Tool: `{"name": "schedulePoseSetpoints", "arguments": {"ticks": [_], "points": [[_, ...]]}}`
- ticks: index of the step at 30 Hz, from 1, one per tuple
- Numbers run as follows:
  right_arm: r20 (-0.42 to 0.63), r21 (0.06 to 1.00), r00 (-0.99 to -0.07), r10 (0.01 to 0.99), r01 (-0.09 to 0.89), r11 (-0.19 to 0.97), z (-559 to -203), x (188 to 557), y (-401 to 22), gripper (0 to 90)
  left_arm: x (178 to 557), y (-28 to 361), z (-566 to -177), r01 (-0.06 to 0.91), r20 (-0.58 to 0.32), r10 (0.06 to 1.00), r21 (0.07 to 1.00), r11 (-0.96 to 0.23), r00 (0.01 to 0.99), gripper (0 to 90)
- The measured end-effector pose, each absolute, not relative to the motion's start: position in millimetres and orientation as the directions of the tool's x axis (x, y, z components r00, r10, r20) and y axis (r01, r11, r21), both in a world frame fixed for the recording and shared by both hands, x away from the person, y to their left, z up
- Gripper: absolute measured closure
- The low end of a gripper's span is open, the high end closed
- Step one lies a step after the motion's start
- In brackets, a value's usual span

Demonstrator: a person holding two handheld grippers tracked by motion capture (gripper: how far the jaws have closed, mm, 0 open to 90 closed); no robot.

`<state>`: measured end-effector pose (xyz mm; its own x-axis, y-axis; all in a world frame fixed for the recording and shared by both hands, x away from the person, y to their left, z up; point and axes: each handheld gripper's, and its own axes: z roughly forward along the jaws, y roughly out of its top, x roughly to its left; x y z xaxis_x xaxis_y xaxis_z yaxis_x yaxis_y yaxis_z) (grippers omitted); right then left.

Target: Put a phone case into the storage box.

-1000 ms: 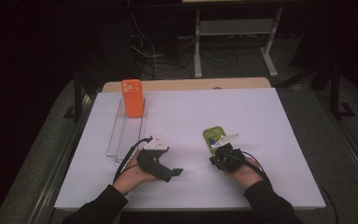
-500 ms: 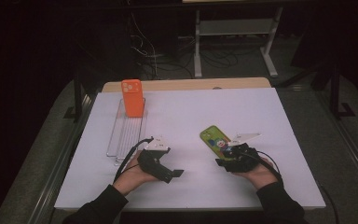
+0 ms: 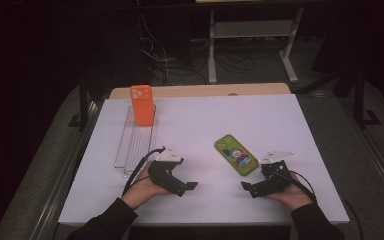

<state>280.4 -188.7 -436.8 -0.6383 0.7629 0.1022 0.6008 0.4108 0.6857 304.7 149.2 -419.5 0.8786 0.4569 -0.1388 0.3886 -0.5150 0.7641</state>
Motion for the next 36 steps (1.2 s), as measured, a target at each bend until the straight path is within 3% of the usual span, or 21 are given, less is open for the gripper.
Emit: {"name": "schedulePoseSetpoints", "arguments": {"ticks": [19, 36], "points": [[0.132, 0.688, -0.609, 0.782, 0.624, 0.371, -413, 292, -190, 0.0, 305, 150, -417, 0.380, -0.124, 0.461, 0.767, -0.517, 0.879, 0.2], [0.087, 0.678, -0.588, 0.804, 0.626, 0.385, -393, 338, -171, 0.0, 306, 149, -418, 0.365, -0.112, 0.446, 0.762, -0.536, 0.888, 0.2]]}}
